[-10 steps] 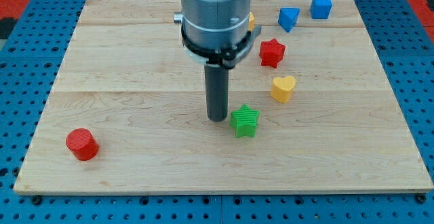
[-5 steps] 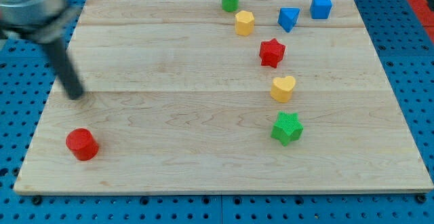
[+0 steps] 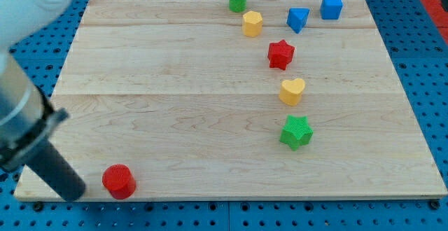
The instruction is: Push the red circle below the green star
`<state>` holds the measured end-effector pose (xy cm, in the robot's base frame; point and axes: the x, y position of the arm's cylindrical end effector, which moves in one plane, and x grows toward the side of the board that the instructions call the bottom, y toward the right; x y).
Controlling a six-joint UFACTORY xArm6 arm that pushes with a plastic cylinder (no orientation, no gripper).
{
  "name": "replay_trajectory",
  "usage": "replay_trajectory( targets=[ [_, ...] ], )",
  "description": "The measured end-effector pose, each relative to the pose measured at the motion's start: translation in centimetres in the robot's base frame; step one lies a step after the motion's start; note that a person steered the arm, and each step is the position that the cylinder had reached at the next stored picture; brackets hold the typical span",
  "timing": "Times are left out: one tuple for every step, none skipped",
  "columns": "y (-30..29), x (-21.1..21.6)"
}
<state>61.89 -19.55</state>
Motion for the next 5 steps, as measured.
replay_trajectory(
  targets=[
    [5.8, -1.2],
    [9.9, -1.9],
    [7.5, -3.6],
    [9.2, -3.9],
    [15.9, -3.3]
  ],
)
